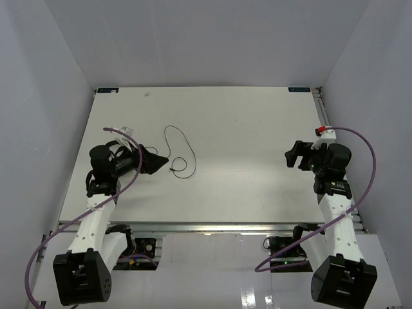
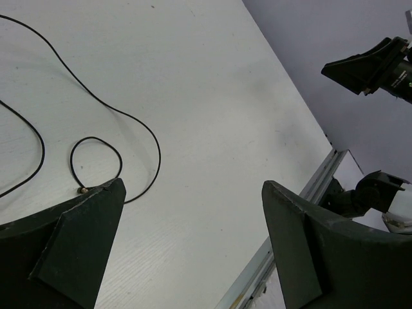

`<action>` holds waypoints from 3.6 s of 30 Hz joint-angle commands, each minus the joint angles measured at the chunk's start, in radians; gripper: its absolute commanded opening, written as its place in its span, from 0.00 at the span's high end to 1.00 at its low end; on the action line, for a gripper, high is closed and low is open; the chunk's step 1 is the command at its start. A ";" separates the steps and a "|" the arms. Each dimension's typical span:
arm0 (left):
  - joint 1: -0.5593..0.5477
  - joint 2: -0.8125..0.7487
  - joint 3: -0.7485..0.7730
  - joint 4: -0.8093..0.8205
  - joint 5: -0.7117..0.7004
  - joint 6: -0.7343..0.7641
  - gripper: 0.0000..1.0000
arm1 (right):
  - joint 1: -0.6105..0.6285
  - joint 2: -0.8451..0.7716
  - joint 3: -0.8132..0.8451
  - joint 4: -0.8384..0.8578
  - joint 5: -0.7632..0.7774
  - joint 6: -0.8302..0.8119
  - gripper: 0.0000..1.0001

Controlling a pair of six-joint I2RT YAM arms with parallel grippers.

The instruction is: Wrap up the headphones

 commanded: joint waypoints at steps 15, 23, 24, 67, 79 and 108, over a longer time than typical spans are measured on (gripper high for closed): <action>0.015 -0.034 0.119 -0.331 -0.765 -0.003 0.02 | 0.012 0.084 0.043 -0.279 -0.695 -0.626 0.10; 0.343 0.218 0.180 -0.436 -1.022 -0.201 0.04 | 0.012 0.068 0.043 -0.251 -0.695 -0.583 0.10; 0.365 0.269 0.185 -0.423 -1.038 -0.216 0.05 | 0.012 0.056 0.038 -0.253 -0.703 -0.584 0.10; 0.002 0.824 0.390 -0.466 -0.813 -0.049 1.00 | 0.001 0.030 0.027 -0.272 -0.691 -0.590 0.10; -0.130 0.865 0.364 -0.458 -0.905 -0.018 0.68 | -0.011 0.051 0.026 -0.272 -0.687 -0.593 0.10; -0.181 1.041 0.540 -0.590 -0.963 0.236 0.61 | -0.026 0.073 0.027 -0.270 -0.689 -0.593 0.10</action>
